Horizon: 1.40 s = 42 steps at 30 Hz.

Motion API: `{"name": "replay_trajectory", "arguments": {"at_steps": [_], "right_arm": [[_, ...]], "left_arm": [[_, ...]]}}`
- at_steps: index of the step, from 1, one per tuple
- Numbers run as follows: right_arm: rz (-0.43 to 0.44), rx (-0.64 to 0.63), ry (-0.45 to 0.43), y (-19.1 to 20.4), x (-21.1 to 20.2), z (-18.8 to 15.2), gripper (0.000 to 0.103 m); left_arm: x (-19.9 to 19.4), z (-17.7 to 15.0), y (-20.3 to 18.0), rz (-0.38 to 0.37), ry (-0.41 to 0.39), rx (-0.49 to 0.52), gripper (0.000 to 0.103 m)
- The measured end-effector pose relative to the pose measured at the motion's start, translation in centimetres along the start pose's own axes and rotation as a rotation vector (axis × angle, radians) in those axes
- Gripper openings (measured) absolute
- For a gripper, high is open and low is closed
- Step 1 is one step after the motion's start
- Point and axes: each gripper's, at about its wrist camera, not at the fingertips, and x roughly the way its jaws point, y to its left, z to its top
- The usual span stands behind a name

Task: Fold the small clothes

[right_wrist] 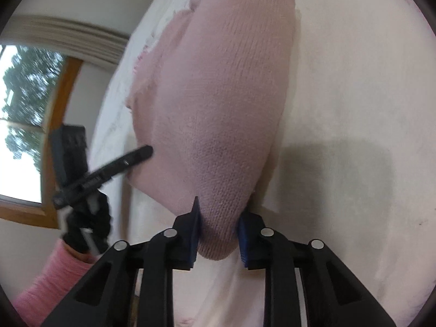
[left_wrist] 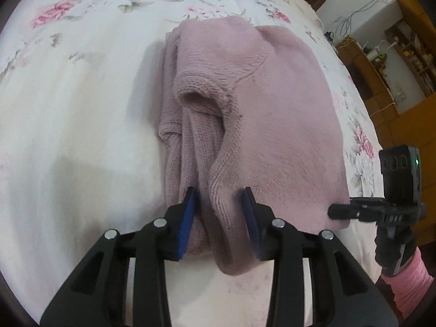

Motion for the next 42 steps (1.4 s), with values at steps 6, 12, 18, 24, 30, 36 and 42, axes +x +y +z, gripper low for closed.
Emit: {"name": "replay_trajectory", "arguments": {"at_steps": [6,12,18,24,30,36,42], "right_arm": [[-0.035,-0.005,0.020,-0.1,1.0,-0.1,0.032],[-0.067,-0.076,-0.032,0.4,-2.0,-0.4,0.055],[-0.040,-0.042,-0.092,-0.6,-3.5,0.5,0.055],[-0.022,-0.030,-0.106,-1.9,-3.6,0.3,0.055],[-0.018,-0.015,-0.108,-2.7,-3.7,0.0,0.055],[-0.026,-0.018,-0.107,-2.9,-3.8,-0.5,0.055],[-0.045,-0.034,-0.111,-2.1,-4.3,0.2,0.055]], "left_arm": [[-0.8,0.0,0.7,-0.001,0.001,-0.023,0.034],[-5.9,2.8,1.6,0.104,-0.108,-0.026,0.055],[-5.4,10.9,1.6,0.105,-0.169,-0.051,0.066],[-0.1,14.6,1.7,-0.031,-0.059,-0.159,0.062],[-0.8,13.8,-0.2,-0.006,-0.144,-0.106,0.015],[0.1,12.3,2.8,0.043,-0.133,-0.206,0.009],[-0.5,11.8,3.4,-0.022,-0.113,-0.222,0.032]]}}
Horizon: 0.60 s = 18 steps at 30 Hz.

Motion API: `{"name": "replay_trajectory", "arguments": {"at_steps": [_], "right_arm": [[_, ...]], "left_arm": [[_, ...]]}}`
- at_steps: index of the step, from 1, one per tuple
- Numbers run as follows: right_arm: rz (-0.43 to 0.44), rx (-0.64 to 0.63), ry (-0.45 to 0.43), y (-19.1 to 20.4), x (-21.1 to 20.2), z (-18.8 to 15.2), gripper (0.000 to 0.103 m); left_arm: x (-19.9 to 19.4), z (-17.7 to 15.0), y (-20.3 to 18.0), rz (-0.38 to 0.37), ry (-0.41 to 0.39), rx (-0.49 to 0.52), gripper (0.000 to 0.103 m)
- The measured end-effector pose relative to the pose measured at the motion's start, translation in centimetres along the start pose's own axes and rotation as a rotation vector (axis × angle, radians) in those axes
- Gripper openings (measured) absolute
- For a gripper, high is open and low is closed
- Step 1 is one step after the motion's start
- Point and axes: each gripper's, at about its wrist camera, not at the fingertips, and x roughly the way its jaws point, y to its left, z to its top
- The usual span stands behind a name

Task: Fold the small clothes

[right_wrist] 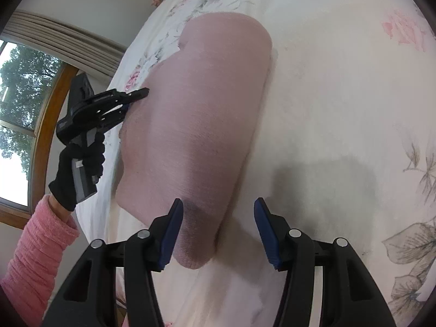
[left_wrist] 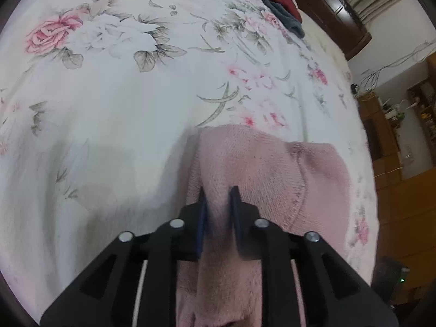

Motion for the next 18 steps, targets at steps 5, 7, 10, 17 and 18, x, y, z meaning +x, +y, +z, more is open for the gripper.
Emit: {"name": "replay_trajectory", "arguments": {"at_steps": [5,7,10,17,18], "right_arm": [[0.008,-0.008,-0.036,0.0,-1.4,0.6,0.059],[0.021,0.003,-0.057,-0.4,-1.9,1.1,0.062],[0.052,0.039,-0.065,-1.3,-2.1,1.8,0.063],[0.074,0.076,-0.036,-2.6,-0.1,3.3,0.068],[0.078,0.081,-0.033,-2.8,0.3,3.5,0.068]], "left_arm": [[-2.6,-2.2,0.5,-0.041,0.030,0.049,0.072],[-2.7,-3.4,1.5,-0.068,0.063,0.043,0.078],[-1.8,-4.4,2.4,-0.097,0.105,0.015,0.078],[2.1,-5.1,2.3,-0.136,0.143,0.029,0.084],[2.5,-5.0,2.2,-0.151,0.138,0.031,0.085]]}}
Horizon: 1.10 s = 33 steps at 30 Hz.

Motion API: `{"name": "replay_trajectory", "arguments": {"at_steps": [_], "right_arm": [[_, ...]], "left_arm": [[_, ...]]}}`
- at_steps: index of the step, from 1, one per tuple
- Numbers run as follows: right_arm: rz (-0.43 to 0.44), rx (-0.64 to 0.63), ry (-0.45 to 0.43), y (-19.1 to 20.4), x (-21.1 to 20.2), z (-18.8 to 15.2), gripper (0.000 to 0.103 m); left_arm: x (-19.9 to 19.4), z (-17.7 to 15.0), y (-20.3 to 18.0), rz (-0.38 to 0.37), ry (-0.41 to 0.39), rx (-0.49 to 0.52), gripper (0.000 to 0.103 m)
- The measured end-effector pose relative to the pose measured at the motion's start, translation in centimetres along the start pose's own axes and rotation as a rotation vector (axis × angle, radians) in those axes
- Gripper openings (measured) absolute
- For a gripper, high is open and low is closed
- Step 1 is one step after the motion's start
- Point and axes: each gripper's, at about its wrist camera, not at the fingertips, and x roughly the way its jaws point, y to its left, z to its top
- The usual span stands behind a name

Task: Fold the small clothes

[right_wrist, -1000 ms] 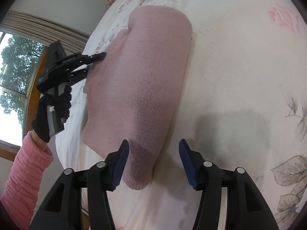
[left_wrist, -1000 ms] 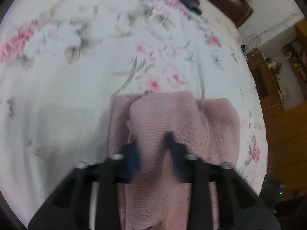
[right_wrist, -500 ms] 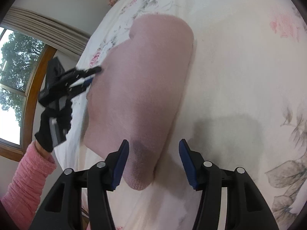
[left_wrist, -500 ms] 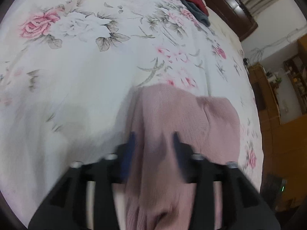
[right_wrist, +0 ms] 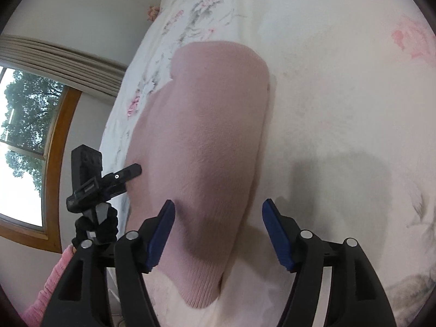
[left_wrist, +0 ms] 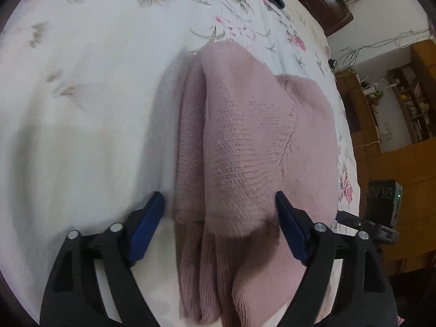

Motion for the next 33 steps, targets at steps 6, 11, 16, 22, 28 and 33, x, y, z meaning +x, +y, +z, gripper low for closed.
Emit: {"name": "replay_trajectory", "arguments": {"at_steps": [6,11,16,22,28,33], "right_arm": [[0.148,0.070,0.023,-1.2,1.8,0.6,0.076],[0.201,0.114,0.030,-1.7,3.7,1.2,0.083],[0.216,0.119,0.024,-1.5,3.7,1.4,0.068],[0.201,0.062,-0.007,0.4,0.9,0.8,0.054],[0.218,0.039,-0.041,0.5,-6.3,-1.6,0.054],[0.198,0.036,-0.061,-1.0,-13.4,-6.3,0.054]], "left_arm": [[1.5,0.1,-1.3,-0.064,0.013,0.025,0.087],[3.2,-0.3,-2.2,-0.058,0.042,0.065,0.087],[3.0,-0.5,-2.1,-0.098,0.008,0.003,0.056],[1.2,-1.9,-3.9,-0.168,-0.031,-0.009,0.044],[-0.1,-5.7,-10.4,-0.236,-0.022,0.062,0.044],[0.2,-10.8,-17.3,-0.264,-0.023,0.144,0.044]]}}
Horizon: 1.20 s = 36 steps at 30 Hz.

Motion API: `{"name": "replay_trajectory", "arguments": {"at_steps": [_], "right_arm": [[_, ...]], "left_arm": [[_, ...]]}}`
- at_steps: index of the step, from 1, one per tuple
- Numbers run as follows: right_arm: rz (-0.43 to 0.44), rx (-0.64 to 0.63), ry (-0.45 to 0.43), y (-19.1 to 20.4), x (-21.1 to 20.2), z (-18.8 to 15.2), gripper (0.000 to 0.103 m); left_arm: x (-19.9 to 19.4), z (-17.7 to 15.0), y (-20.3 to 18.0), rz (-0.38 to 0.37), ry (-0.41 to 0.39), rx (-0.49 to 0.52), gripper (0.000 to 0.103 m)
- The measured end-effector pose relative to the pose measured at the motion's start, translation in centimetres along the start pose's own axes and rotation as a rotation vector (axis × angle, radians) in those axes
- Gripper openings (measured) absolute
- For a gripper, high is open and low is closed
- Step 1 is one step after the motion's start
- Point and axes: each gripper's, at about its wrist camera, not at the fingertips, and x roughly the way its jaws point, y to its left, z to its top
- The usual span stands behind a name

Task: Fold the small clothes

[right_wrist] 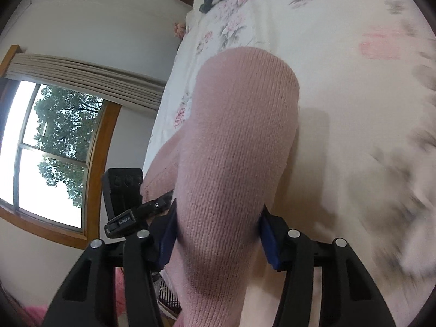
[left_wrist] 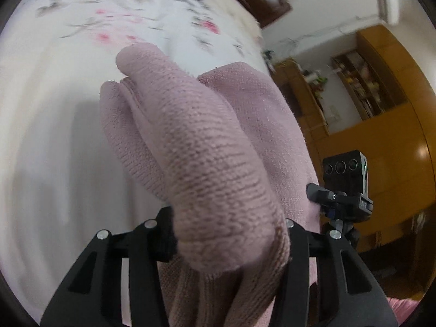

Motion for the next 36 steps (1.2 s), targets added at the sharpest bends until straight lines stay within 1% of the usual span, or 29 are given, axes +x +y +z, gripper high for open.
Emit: {"name": "replay_trajectory", "arguments": {"at_steps": [4,7,8,10,11,14,15,18,20,23,26,28,32,33,36], "right_arm": [[-0.033,0.012,-0.029,-1.4,-5.8,-3.5,0.054],[-0.057,0.039,-0.049,-3.4,-9.2,-6.2,0.054],[-0.062,0.049,-0.051,-3.5,-9.4,-6.7,0.054],[-0.085,0.081,-0.048,-5.7,-10.4,-8.9,0.054],[-0.090,0.090,-0.047,-6.3,-10.5,-9.4,0.054],[-0.125,0.132,-0.043,-9.4,-10.1,-12.1,0.054],[-0.130,0.128,-0.044,-10.0,-10.0,-12.8,0.054],[-0.141,0.109,-0.070,-10.7,-9.5,-13.9,0.055],[-0.134,0.121,-0.087,-11.3,-9.2,-14.1,0.057],[-0.139,0.123,-0.100,-11.1,-8.8,-14.0,0.060],[-0.171,0.133,-0.107,-10.5,-9.5,-14.7,0.068],[-0.173,0.137,-0.109,-10.2,-10.0,-15.6,0.068],[-0.172,0.148,-0.091,-10.4,-10.6,-18.3,0.069],[-0.173,0.151,-0.088,-10.5,-10.7,-19.1,0.069],[-0.156,0.162,-0.083,-10.9,-10.8,-21.0,0.069]], "left_arm": [[2.5,-4.1,-3.9,-0.035,0.009,0.000,0.044],[4.5,-7.4,-6.0,-0.026,0.013,0.024,0.044],[5.2,-8.5,-6.2,-0.020,0.019,0.022,0.044],[6.5,-10.6,-6.3,0.003,0.038,0.028,0.044],[7.2,-11.3,-6.3,0.022,0.045,0.036,0.044],[8.1,-13.8,-5.0,0.060,0.044,0.031,0.046],[8.3,-14.6,-4.3,0.070,0.040,0.021,0.047],[8.0,-15.6,-2.3,0.052,0.013,-0.041,0.051],[7.9,-15.7,-1.8,0.053,0.007,-0.048,0.053],[7.7,-16.1,-1.9,0.065,0.016,-0.069,0.056],[6.5,-16.3,-2.2,0.111,0.028,-0.047,0.057],[5.5,-16.8,-2.6,0.138,0.035,-0.027,0.057],[2.9,-18.0,-3.1,0.160,0.024,-0.007,0.057],[2.4,-18.5,-3.4,0.168,0.021,0.005,0.059],[2.5,-19.5,-4.9,0.209,0.039,0.057,0.062]]}}
